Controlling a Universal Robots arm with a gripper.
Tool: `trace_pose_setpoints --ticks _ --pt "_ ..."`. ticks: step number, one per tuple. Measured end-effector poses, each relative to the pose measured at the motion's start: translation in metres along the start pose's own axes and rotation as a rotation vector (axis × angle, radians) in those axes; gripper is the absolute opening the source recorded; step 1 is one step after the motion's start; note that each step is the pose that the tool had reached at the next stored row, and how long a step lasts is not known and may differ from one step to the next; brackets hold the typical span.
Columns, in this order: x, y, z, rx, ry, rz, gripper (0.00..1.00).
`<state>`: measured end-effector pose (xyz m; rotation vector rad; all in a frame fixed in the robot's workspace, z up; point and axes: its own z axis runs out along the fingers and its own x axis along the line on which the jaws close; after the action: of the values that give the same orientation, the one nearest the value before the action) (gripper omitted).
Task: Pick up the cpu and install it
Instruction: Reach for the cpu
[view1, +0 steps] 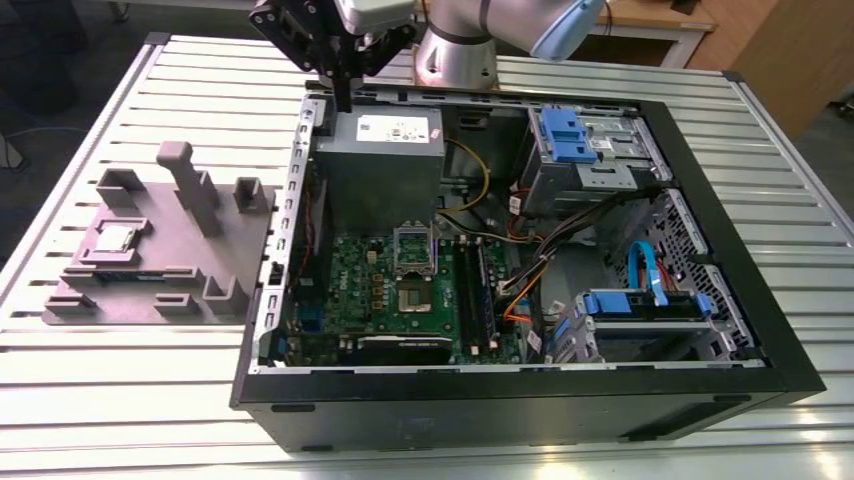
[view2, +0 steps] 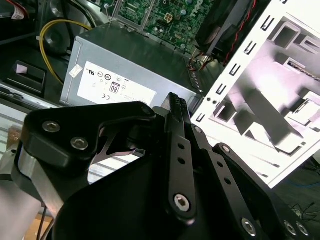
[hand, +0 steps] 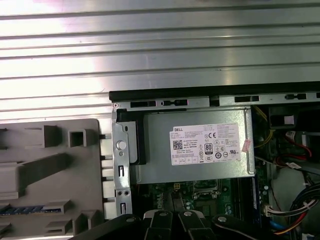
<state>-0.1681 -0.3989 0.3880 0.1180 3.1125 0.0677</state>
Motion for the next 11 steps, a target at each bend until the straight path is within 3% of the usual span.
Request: trace_pose_setpoints --ticks 11 --pt "0.0031 -0.0002 -0.0001 0.0 0.0 0.0 0.11"
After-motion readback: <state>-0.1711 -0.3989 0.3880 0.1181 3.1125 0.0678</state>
